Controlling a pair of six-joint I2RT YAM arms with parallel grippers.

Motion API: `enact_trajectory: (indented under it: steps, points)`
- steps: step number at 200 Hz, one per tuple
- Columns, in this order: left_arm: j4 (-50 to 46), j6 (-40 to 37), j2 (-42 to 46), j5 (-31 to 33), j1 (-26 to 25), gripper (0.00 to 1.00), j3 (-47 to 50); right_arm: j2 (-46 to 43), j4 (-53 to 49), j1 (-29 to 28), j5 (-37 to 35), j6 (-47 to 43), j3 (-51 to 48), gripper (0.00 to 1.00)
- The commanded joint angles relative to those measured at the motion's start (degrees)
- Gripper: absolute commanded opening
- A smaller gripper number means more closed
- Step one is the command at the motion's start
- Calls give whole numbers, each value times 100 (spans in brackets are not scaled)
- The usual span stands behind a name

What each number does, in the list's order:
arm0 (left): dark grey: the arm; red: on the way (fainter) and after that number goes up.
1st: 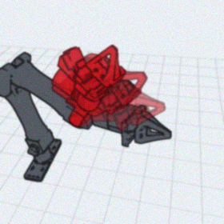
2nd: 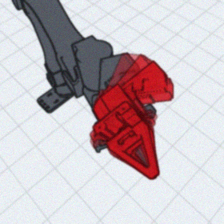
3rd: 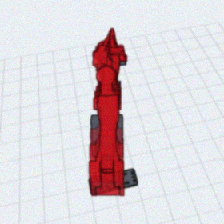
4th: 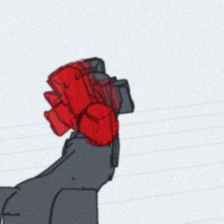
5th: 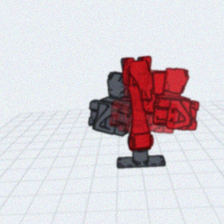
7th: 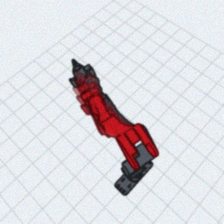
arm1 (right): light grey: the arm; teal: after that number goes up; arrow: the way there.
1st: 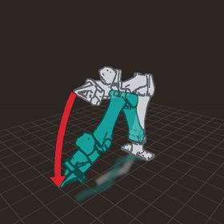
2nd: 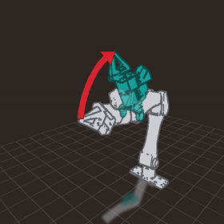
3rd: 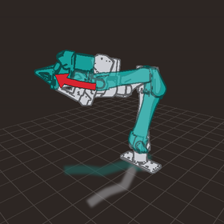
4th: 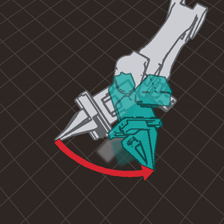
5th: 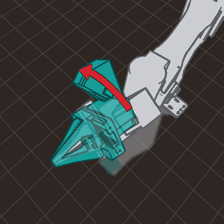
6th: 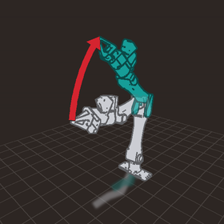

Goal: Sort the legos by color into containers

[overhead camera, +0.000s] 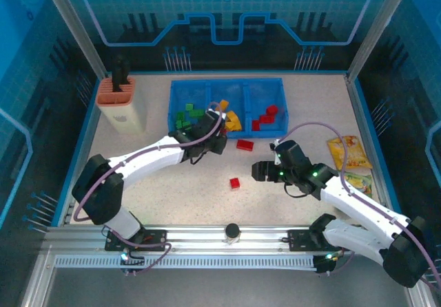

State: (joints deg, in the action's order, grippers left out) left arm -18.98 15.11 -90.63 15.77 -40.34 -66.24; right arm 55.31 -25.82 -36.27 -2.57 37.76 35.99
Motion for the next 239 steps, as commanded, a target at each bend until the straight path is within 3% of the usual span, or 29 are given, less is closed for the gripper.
enact_trajectory:
  steps: [1, 26, 42, 90, 130, 141, 154, 177, 239]
  points:
    - [-20, -215, -166, -82, 35, 32, -612, -99, -158, -91, -238, 170, 151, 81]
    - [-18, -148, -568, -478, 27, 32, -1278, -666, -922, -69, -1190, 452, 173, 81]
    - [137, -85, -894, -737, 30, 33, -1697, -1094, -1222, 28, -1401, 529, 79, 81]
    - [-308, 175, -2661, -1442, 20, 36, -3838, -1531, -1318, 258, -828, 393, -280, 82]
    - [-1238, 166, -4246, -1377, 31, 39, -5995, -1716, -1335, 253, -602, 294, -244, 82]
    - [-1542, 157, -4549, -1379, 42, 46, -6517, -1794, -1365, 253, -590, 269, -233, 82]
    - [-1848, 128, -4653, -1404, 43, 70, -6928, -1856, -1422, 254, -605, 245, -230, 82]
    - [-1292, 119, -3918, -1459, 4, 79, -6131, -1828, -1449, 262, -673, 168, -300, 82]
    - [644, 286, -617, -1125, -262, 80, -1847, -592, -804, 214, -247, -280, -41, 83]
